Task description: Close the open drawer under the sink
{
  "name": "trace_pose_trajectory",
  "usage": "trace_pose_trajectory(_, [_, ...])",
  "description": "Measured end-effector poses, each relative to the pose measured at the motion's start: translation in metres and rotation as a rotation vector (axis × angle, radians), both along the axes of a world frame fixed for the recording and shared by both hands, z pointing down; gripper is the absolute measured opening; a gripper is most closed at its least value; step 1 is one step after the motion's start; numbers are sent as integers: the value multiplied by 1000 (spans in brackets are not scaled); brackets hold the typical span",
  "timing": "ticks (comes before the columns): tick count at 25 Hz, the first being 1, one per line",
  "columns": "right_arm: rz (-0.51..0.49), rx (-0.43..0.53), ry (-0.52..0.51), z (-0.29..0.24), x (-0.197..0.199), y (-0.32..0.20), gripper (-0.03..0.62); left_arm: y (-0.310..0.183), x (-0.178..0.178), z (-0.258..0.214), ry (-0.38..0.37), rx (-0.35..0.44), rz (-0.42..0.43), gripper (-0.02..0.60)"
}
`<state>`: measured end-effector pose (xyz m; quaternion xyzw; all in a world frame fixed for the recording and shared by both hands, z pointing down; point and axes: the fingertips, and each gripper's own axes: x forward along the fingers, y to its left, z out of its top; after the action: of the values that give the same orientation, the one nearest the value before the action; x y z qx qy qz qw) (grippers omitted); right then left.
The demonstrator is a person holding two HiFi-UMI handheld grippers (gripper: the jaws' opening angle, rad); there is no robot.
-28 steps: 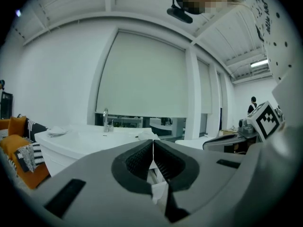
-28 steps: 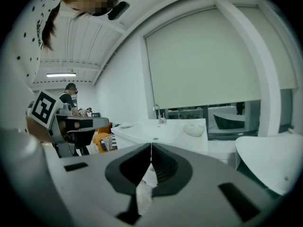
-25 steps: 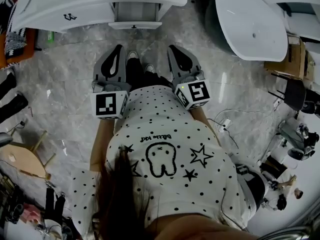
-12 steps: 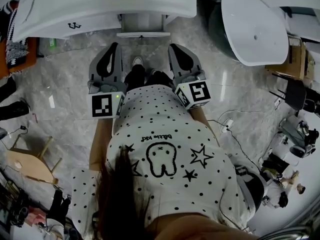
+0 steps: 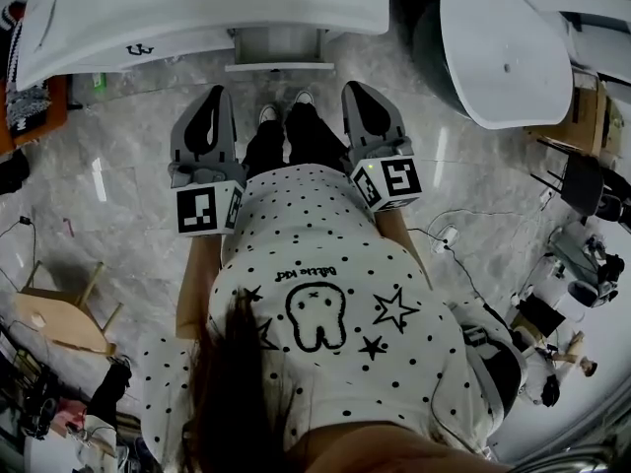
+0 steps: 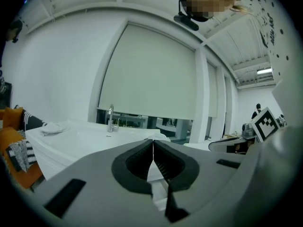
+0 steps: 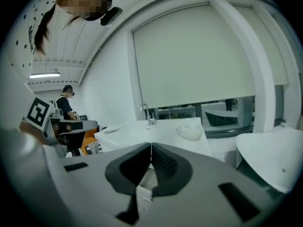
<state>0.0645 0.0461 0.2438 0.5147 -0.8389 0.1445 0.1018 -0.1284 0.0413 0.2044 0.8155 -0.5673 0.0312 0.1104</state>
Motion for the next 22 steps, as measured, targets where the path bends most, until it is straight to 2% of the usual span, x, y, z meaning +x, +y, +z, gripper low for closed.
trace_pose_trajectory(3, [-27,0,-8,-2,8,-12,14,-13,3,2,14,-29,-61,8])
trace_pose_trajectory(7, [-70,6,-2,-6,17,-36,14,-32,7,-7,29,-12,-124,8])
trace_pose_trajectory(17, [-165,32,-25,-7,33,-74,14,-48,17,-13,-46,20,-237,8])
trace_pose_trajectory(22, [-207,32,-13,-2,46,-84,14,-53,22,-8,-46,17,-304,8])
